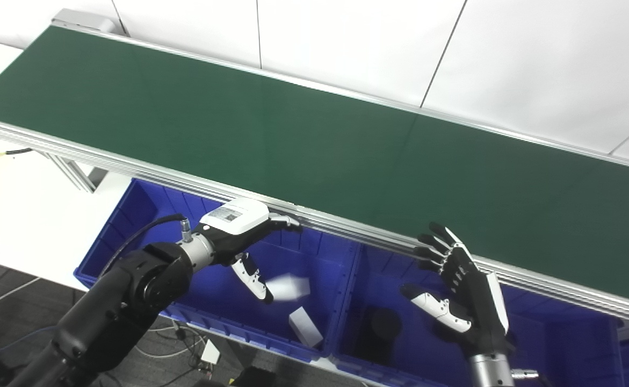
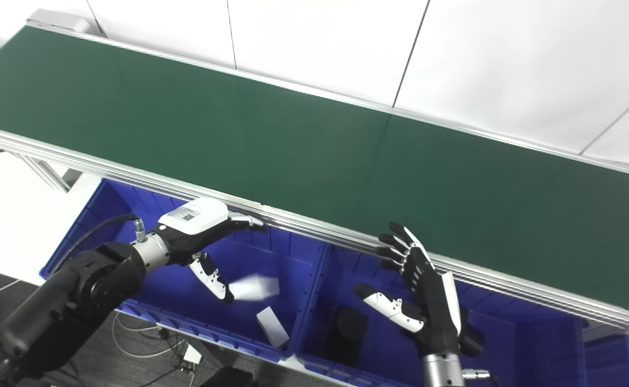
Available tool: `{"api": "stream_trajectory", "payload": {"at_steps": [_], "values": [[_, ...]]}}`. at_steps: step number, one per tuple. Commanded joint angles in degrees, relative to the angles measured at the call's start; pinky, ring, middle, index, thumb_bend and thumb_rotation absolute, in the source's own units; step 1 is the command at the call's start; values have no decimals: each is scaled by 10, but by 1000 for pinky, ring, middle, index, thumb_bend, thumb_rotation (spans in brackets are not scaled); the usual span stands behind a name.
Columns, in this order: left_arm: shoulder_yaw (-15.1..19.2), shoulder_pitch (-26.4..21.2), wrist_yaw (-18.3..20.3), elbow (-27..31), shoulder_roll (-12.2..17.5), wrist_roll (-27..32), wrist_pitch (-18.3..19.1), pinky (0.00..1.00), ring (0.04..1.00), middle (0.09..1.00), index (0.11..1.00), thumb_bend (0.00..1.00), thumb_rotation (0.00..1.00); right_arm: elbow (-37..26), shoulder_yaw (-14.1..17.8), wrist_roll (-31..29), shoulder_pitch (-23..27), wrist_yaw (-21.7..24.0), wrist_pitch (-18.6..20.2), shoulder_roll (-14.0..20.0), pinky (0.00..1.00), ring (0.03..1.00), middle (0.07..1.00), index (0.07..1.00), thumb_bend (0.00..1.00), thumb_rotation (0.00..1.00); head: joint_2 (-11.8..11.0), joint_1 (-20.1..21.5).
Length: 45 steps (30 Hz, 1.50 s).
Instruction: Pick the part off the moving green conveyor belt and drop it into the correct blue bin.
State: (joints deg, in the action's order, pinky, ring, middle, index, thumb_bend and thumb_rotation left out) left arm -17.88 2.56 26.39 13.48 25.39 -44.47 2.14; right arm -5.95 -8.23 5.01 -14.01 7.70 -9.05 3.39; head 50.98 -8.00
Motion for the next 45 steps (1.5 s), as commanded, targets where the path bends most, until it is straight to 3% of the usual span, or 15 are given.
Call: {"api": "stream_trajectory", "payload": {"at_steps": [1, 6, 13, 17, 20, 21, 24, 27, 34, 37, 40, 45], "values": [[6, -12, 4, 22, -1, 10, 11, 820, 870, 912, 909, 981, 304, -15, 0, -6, 2, -3, -1, -3, 684, 748, 803, 869, 767, 364, -1, 0], [8, -9, 6, 30, -3, 19, 15, 846, 880, 915, 910, 985, 291, -16, 0, -8, -1, -3, -1, -4, 687, 749, 801, 867, 764, 355, -6, 5], [18, -3, -6, 52, -16, 46, 14, 807, 849, 880, 871, 987, 261, -11, -1, -10, -4, -3, -3, -6, 691, 754, 805, 865, 760, 347, -19, 15], [38, 8, -25, 50, -42, 111, 8, 784, 839, 867, 859, 948, 279, 1, -4, -4, -5, -6, -15, -8, 691, 751, 806, 869, 759, 348, -35, 34], [55, 20, -33, 46, -66, 173, 11, 770, 853, 873, 863, 890, 349, 11, -7, -1, -5, -8, -25, -10, 691, 748, 806, 870, 754, 343, -47, 48], [61, 25, -40, 40, -79, 204, 3, 768, 855, 875, 864, 882, 360, 13, -7, -1, -5, -9, -25, -11, 691, 747, 806, 871, 754, 342, -52, 55], [72, 35, -56, 13, -107, 271, -31, 716, 843, 878, 873, 888, 521, 22, -9, 0, -5, -11, -30, -11, 702, 756, 806, 867, 762, 347, -65, 68], [77, 43, -69, -28, -139, 336, -73, 735, 818, 865, 877, 904, 569, 34, -11, 3, -4, -13, -42, -10, 698, 756, 807, 869, 751, 346, -84, 89], [64, 58, -109, -109, -203, 364, -130, 721, 815, 866, 884, 914, 638, 64, -17, 14, -1, -23, -68, -13, 684, 751, 809, 871, 737, 491, -122, 129], [71, 65, -111, -139, -228, 409, -138, 743, 819, 858, 885, 820, 643, 78, -20, 15, 0, -26, -81, -16, 682, 748, 811, 876, 734, 544, -133, 140], [78, 67, -109, -169, -236, 439, -143, 753, 821, 854, 889, 814, 670, 95, -23, 18, 2, -31, -95, -20, 678, 746, 809, 879, 739, 572, -149, 158], [92, 66, -95, -214, -220, 473, -168, 795, 830, 860, 890, 804, 722, 118, -27, 21, 3, -38, -111, -32, 680, 752, 807, 876, 756, 609, -168, 194]]}}
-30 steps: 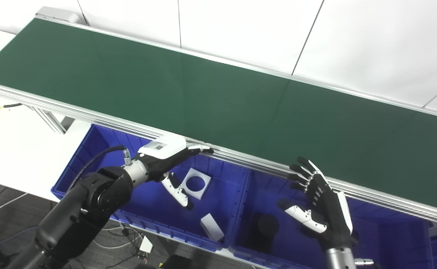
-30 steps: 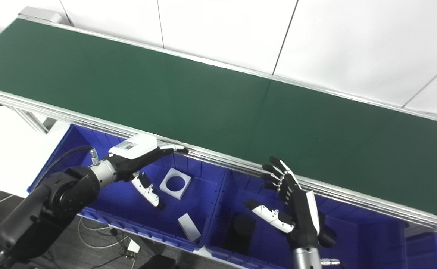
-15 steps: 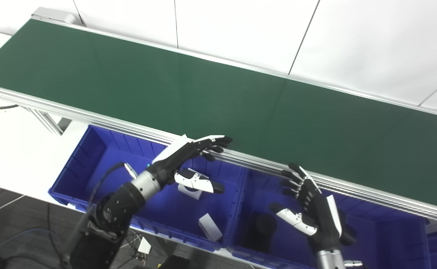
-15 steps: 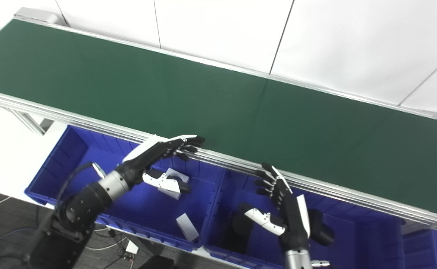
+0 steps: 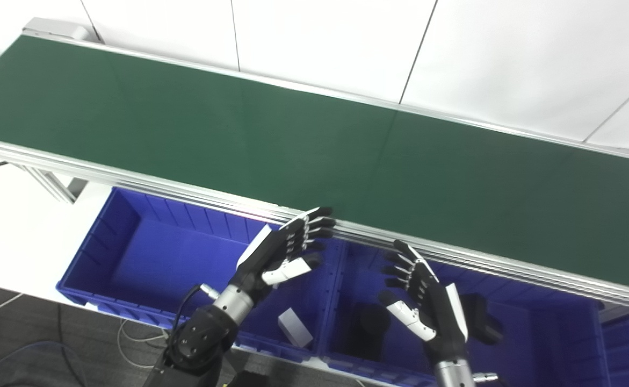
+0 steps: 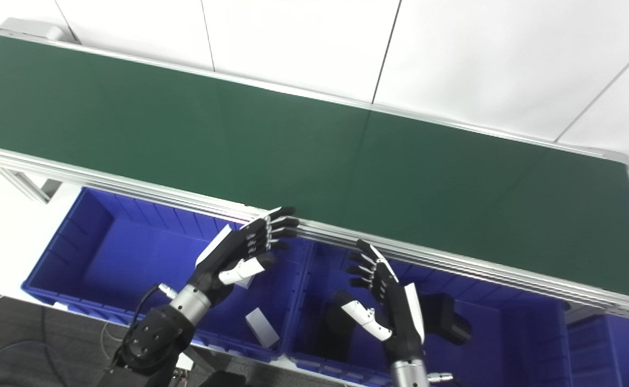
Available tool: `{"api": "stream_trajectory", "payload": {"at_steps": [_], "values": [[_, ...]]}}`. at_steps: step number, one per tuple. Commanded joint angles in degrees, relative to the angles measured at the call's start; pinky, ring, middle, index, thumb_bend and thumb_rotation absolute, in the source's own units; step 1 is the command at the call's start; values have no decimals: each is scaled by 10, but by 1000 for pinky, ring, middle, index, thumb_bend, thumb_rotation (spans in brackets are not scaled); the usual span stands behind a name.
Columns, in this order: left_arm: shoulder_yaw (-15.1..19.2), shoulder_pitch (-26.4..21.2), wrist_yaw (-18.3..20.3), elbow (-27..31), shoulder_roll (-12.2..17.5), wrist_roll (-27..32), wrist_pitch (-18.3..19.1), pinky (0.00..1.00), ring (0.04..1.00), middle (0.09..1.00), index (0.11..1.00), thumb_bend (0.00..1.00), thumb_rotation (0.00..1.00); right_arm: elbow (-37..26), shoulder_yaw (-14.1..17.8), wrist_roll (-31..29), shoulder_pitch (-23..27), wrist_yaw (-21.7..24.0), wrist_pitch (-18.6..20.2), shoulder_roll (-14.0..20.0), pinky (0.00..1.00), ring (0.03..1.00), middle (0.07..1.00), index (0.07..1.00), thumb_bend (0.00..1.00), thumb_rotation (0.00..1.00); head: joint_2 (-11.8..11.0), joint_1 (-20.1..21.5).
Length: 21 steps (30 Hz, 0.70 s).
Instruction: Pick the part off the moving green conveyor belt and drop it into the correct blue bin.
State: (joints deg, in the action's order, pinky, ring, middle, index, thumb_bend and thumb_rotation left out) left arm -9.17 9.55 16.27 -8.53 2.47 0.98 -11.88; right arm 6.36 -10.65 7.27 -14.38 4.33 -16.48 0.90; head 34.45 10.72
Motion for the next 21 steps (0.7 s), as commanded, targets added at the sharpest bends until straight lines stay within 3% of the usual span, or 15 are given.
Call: {"api": "stream_trajectory", "payload": {"at_steps": [1, 11, 21], "values": [[6, -4, 8, 2, 11, 22, -31, 798, 830, 859, 889, 797, 721, -1, -4, -1, 8, -6, -38, -9, 679, 752, 806, 874, 760, 612, -6, 13], [19, -14, 25, -17, 24, 69, -31, 781, 828, 843, 877, 772, 666, 24, -12, 19, 17, -26, -43, -25, 672, 746, 801, 873, 746, 603, -14, 93], [29, -15, 29, -10, 31, 81, -23, 788, 833, 851, 879, 731, 662, 32, -20, 27, 26, -36, -40, -33, 682, 757, 808, 877, 747, 595, 2, 105]]}}
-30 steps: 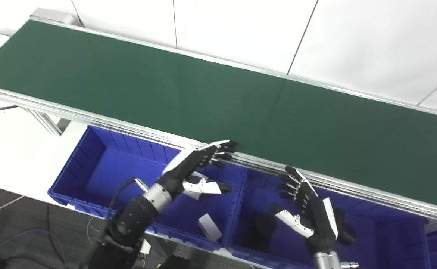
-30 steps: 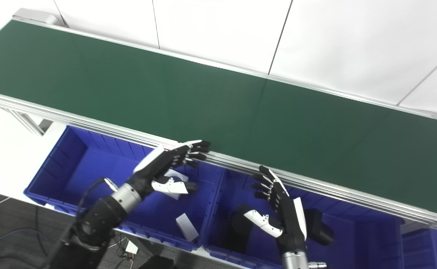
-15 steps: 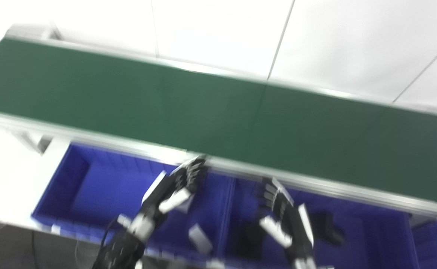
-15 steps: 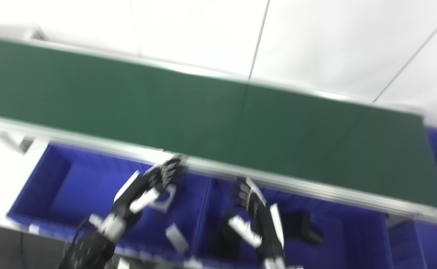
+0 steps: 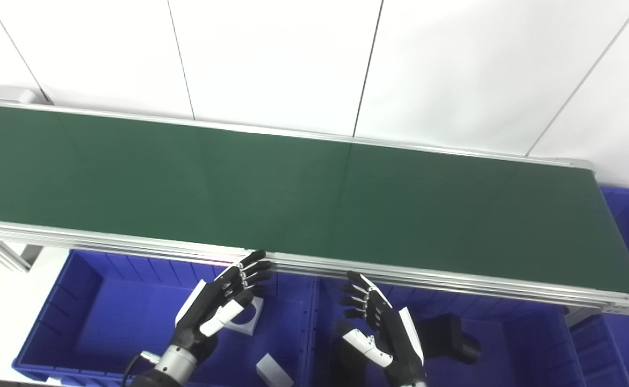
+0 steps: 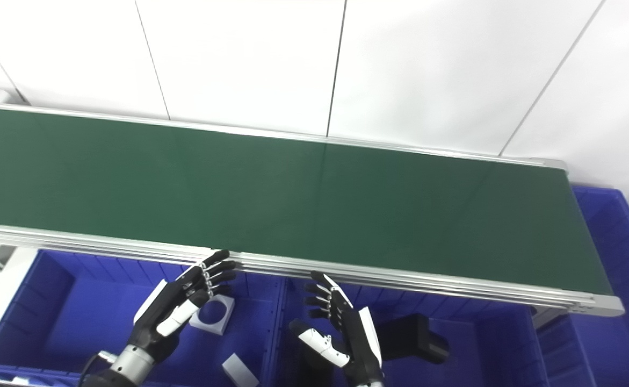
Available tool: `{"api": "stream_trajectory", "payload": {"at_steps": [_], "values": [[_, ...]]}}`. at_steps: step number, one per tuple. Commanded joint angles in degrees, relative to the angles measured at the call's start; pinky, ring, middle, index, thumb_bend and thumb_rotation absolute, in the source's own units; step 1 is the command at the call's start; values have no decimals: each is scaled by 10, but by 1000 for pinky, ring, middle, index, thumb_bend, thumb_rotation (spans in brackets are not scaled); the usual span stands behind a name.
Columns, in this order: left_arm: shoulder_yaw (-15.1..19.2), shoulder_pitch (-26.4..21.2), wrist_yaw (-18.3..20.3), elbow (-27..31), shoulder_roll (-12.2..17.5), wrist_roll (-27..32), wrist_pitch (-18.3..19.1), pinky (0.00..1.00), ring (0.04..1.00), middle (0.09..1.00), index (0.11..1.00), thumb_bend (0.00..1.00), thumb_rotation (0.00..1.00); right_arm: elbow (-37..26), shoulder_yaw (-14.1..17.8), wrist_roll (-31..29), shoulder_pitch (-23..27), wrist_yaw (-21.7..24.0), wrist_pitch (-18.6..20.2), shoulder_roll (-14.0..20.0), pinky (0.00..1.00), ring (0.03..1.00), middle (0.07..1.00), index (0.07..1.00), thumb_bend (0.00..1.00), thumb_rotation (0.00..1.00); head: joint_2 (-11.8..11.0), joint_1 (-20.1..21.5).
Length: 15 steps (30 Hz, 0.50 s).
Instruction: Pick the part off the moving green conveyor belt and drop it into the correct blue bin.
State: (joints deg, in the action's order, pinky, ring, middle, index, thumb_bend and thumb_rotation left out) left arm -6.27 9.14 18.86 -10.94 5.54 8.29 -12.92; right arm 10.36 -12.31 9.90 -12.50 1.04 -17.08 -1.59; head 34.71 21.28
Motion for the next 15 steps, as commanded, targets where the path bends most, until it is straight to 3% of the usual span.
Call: {"api": "stream_trajectory", "payload": {"at_steps": [1, 10, 15], "values": [[1, -10, 2, 17, 0, 7, -11, 793, 830, 847, 876, 720, 658, -8, -4, 2, 7, -4, -35, -8, 685, 762, 811, 877, 748, 601, -1, -1], [1, -10, 3, 39, 5, 5, 8, 781, 825, 846, 875, 747, 622, -29, -5, -2, 5, -2, -16, -10, 677, 754, 802, 874, 743, 590, 28, -3], [4, -13, 6, 46, 13, 10, 19, 770, 820, 844, 870, 771, 627, -33, -7, 1, 7, -4, -9, -16, 676, 749, 799, 870, 749, 593, 43, 33]]}}
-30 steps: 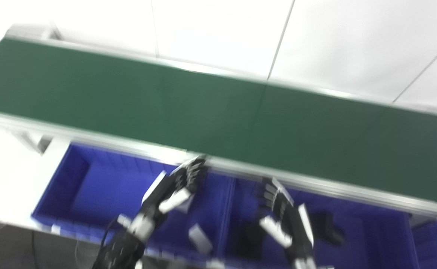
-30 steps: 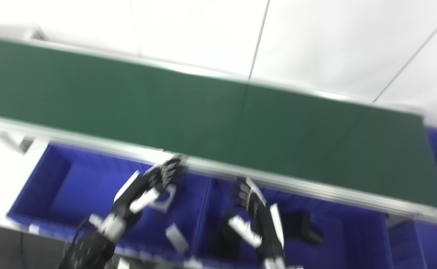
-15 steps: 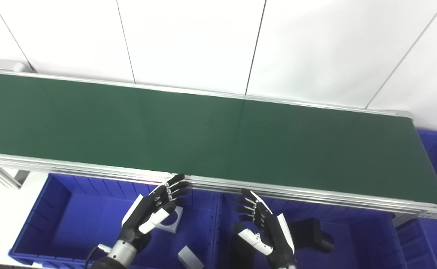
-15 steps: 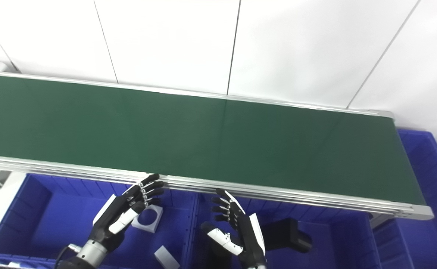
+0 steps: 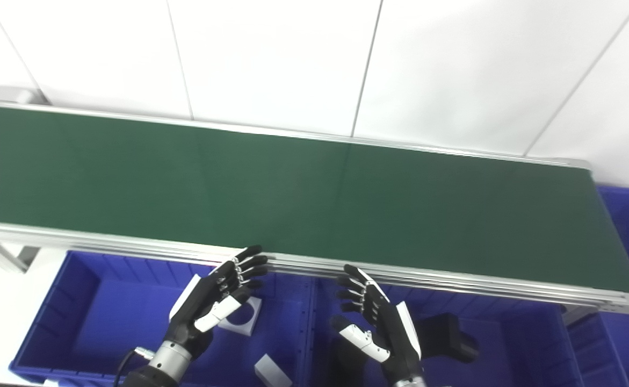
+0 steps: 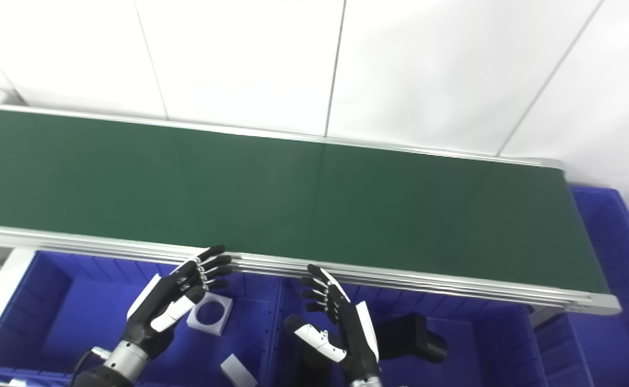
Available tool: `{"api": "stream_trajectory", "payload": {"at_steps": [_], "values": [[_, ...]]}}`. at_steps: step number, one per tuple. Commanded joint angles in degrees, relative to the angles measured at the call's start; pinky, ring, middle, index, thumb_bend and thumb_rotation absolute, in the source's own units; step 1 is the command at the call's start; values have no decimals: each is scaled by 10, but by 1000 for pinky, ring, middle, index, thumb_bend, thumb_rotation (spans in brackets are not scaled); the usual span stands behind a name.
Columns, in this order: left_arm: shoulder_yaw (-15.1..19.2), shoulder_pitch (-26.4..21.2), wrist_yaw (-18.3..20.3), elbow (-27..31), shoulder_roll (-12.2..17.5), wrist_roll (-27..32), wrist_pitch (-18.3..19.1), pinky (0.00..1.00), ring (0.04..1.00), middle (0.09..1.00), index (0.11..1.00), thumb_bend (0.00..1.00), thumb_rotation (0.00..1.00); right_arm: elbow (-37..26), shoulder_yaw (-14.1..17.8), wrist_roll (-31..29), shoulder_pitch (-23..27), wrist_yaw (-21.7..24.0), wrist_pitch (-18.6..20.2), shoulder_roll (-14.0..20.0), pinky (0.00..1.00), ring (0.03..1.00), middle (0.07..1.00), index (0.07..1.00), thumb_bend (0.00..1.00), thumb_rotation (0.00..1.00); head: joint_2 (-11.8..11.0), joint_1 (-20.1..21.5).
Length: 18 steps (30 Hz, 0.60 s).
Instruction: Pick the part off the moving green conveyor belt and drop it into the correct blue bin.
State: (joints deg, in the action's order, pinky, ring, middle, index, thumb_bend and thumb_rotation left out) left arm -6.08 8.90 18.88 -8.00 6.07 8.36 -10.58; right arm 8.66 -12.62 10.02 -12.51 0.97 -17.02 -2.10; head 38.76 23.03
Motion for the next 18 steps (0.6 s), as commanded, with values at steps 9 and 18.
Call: {"api": "stream_trajectory", "payload": {"at_steps": [9, 18], "values": [[15, -20, 14, 10, 18, 25, 2, 796, 829, 843, 871, 755, 611, -2, -9, 24, 23, -15, -6, -24, 685, 751, 799, 863, 751, 595, 9, 49], [14, -20, 17, 19, 21, 25, 10, 781, 818, 835, 860, 797, 609, -14, -11, 16, 20, -13, -1, -24, 685, 746, 794, 865, 748, 573, 27, 26]]}}
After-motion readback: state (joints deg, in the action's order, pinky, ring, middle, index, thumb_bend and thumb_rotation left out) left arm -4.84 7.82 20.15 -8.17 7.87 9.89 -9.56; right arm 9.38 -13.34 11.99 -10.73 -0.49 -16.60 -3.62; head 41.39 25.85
